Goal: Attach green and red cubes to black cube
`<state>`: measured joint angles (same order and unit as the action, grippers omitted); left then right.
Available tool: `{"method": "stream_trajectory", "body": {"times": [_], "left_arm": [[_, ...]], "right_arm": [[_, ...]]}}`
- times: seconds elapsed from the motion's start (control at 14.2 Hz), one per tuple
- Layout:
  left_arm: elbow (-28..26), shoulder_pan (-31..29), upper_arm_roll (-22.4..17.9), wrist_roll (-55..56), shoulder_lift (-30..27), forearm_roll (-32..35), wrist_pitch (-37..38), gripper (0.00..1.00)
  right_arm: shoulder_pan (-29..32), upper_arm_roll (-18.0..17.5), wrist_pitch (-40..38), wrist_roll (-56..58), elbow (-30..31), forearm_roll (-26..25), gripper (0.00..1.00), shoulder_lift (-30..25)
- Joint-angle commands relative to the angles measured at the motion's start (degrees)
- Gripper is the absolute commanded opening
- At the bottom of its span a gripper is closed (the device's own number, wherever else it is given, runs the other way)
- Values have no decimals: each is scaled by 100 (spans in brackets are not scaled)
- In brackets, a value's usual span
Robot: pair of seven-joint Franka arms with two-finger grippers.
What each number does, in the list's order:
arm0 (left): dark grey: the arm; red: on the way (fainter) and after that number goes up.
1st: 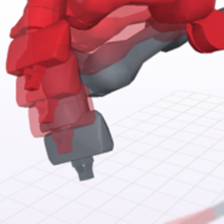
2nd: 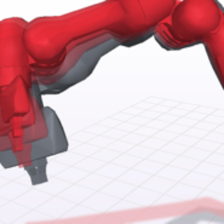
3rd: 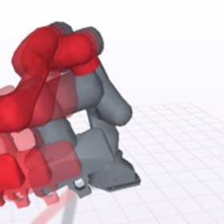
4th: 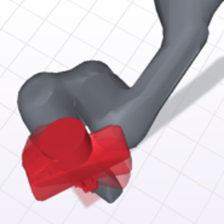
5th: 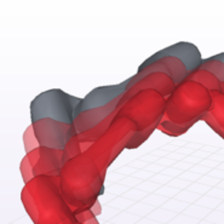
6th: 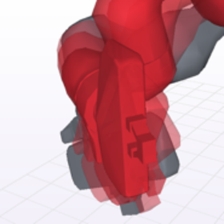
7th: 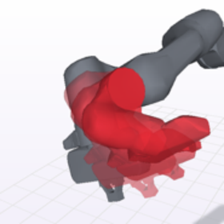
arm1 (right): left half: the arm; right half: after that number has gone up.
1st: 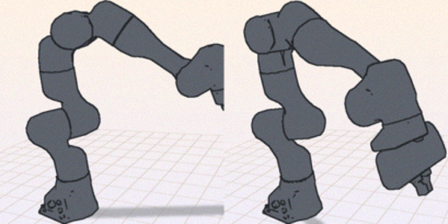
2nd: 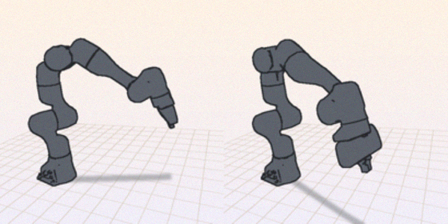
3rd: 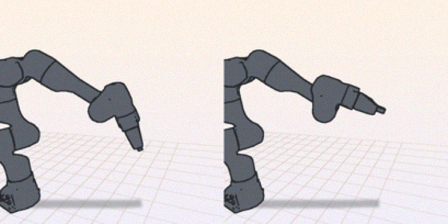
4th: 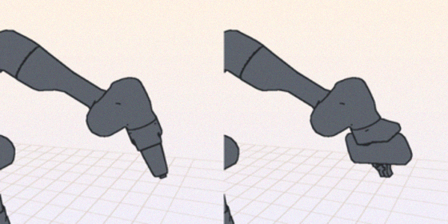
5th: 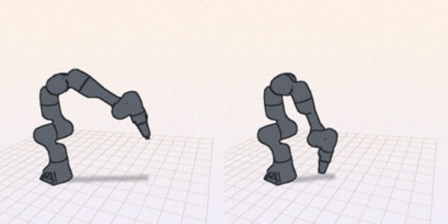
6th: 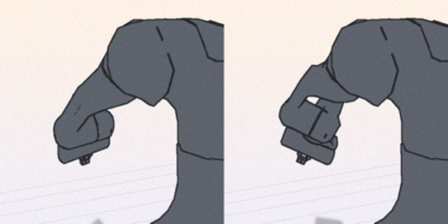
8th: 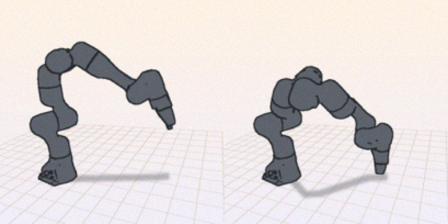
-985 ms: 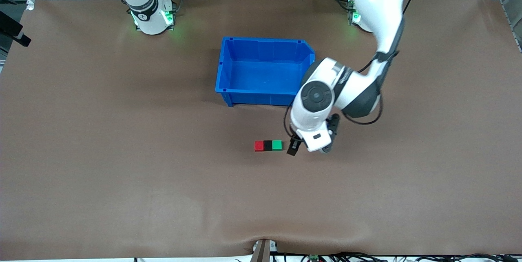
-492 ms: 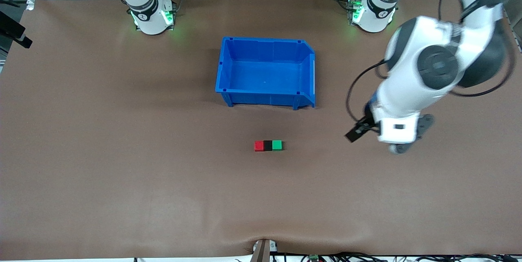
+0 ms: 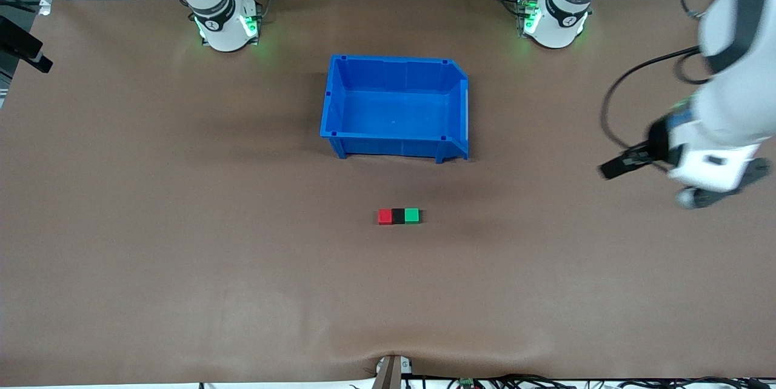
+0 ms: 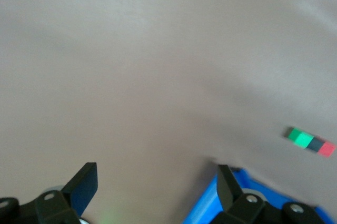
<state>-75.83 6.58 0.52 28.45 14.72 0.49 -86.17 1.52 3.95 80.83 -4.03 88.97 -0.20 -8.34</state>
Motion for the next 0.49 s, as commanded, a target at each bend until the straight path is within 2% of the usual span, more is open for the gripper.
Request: {"method": "stream_trajectory", "body": {"times": [0.0,0.28,0.42], "left_arm": [[-1097,-332,89,-855,-968,-13,-84,100],[-2100,-508,106,-1621,-1944,-5,-111,100],[-2452,-901,430,-1833,-2296,-5,-111,100]], "right_arm": [[-2,-8,47,17,24,-59,100,-18],[-11,-8,47,25,24,-50,100,-18],[15,-17,47,25,24,-50,100,-18]]}}
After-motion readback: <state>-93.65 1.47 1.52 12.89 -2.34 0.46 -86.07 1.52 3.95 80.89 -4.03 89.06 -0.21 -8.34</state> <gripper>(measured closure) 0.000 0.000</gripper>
